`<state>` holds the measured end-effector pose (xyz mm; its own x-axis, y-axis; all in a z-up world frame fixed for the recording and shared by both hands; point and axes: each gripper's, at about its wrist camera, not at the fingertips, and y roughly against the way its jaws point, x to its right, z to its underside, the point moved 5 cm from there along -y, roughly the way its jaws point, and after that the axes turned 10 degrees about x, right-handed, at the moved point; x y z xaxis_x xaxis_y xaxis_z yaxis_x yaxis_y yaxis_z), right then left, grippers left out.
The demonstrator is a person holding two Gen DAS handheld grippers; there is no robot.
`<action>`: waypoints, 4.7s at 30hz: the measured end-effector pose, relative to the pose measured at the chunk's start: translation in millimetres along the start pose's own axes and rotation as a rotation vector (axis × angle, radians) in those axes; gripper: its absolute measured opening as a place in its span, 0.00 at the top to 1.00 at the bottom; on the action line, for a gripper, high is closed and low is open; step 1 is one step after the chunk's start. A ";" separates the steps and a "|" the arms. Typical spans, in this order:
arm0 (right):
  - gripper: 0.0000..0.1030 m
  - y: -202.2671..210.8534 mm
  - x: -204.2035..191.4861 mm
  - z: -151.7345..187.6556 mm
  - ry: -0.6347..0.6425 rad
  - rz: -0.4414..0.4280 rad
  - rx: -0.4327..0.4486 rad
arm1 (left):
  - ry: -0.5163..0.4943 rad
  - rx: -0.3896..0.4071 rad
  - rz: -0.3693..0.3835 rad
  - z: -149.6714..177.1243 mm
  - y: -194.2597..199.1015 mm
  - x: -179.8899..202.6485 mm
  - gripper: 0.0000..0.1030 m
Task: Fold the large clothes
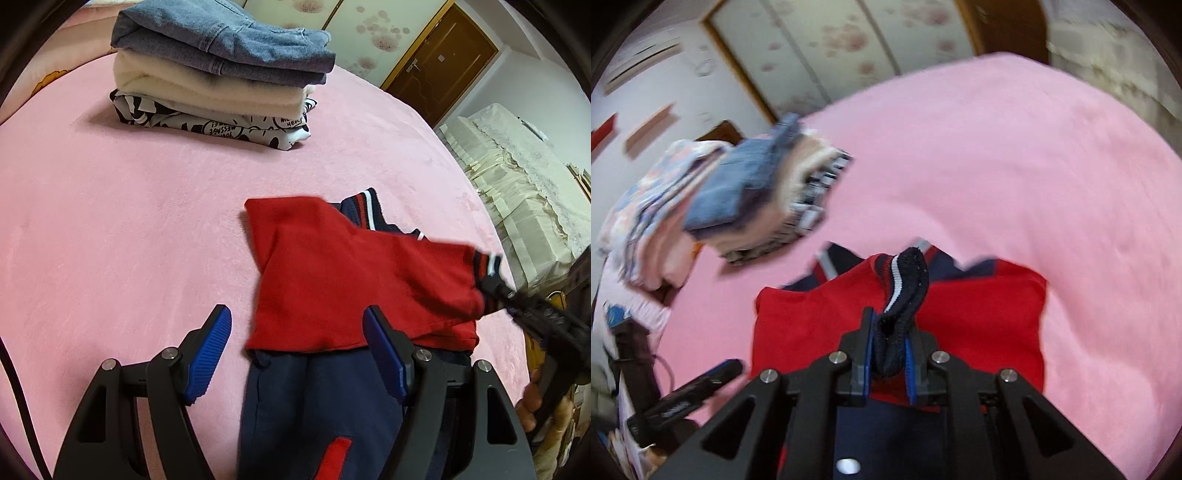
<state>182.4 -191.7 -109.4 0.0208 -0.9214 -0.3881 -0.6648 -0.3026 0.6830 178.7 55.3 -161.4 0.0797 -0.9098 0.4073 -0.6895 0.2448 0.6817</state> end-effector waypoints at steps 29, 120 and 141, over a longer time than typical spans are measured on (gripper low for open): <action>0.63 9.2 -29.1 12.1 0.103 0.044 0.105 | -0.101 0.088 -0.013 -26.5 -10.2 36.0 0.30; 0.55 148.9 64.6 213.0 0.012 0.127 -0.065 | -0.022 -0.138 -0.024 185.1 127.3 -40.5 0.24; 0.54 152.6 66.1 216.7 0.050 0.112 -0.050 | -0.028 -0.162 0.089 198.8 124.4 -28.0 0.25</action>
<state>-79.5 -245.9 -164.9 -0.0131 -0.9608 -0.2770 -0.6272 -0.2078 0.7506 -52.4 44.6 -208.9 0.0024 -0.8906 0.4548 -0.5674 0.3733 0.7340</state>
